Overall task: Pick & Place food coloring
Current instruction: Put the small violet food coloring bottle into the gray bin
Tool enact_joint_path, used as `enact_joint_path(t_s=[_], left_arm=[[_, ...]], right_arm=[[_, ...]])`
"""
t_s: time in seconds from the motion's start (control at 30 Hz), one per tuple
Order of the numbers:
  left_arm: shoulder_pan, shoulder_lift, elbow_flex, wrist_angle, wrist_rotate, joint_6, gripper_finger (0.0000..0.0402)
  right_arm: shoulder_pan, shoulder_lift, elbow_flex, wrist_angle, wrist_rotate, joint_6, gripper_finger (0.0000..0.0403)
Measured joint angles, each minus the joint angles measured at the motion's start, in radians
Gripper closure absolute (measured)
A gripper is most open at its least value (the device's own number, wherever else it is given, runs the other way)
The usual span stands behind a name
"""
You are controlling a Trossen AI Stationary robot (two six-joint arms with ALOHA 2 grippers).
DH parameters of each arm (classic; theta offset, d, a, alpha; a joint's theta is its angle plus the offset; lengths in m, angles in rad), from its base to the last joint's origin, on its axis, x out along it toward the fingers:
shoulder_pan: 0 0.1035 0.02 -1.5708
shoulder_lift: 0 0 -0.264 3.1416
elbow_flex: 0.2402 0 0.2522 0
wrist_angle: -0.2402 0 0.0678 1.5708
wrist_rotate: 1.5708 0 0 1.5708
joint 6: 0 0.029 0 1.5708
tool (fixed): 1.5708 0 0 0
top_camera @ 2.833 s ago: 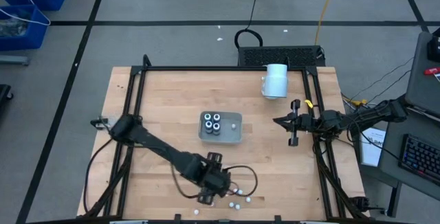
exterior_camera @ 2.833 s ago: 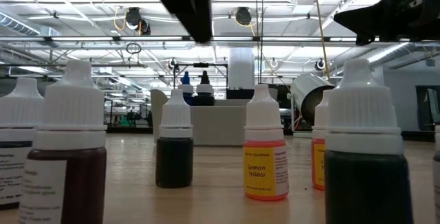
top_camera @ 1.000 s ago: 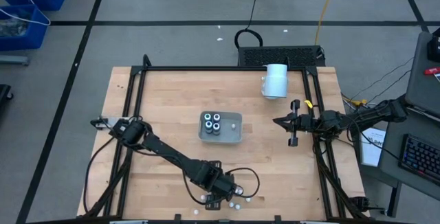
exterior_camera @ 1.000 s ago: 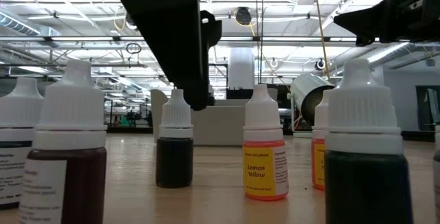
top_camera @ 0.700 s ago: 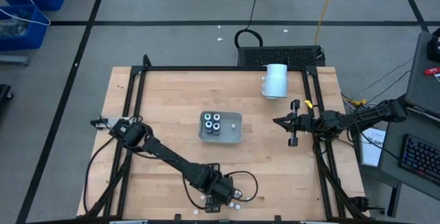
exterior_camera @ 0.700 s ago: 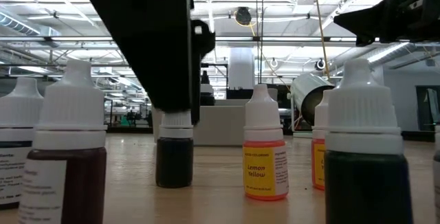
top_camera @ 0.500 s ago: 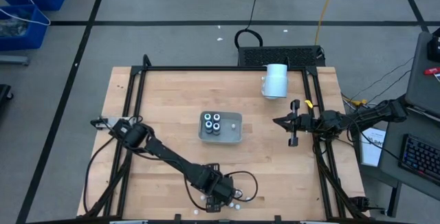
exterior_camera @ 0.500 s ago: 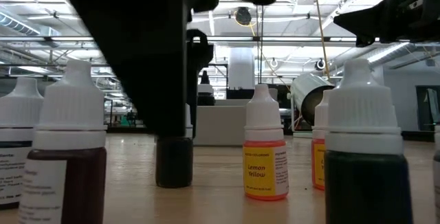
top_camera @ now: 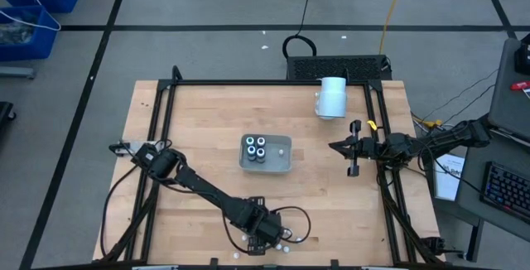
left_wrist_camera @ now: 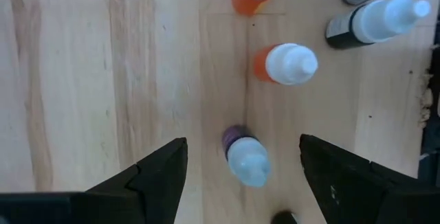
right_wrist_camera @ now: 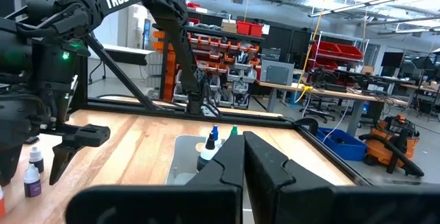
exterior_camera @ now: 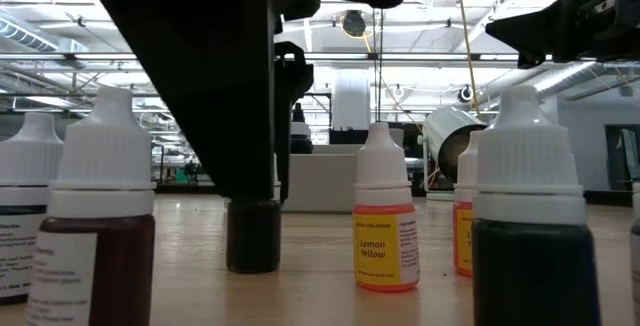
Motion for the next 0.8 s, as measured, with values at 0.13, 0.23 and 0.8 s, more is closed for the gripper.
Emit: enact_joint_path(t_s=[0.13,0.23,0.8], left_arm=[[0.001,0.0,0.0,-0.004,0.004,0.012,0.0119],[0.0,0.0,0.0,-0.003,0.002,0.014,0.0119],[0.0,0.0,0.0,0.001,0.019,0.06,0.0226]], right_arm=[[0.0,0.0,0.0,0.0,0.0,0.0,0.0403],[0.0,0.0,0.0,0.0,0.0,0.0,0.0403],[0.0,0.001,0.0,0.0,0.0,0.0,0.0403]])
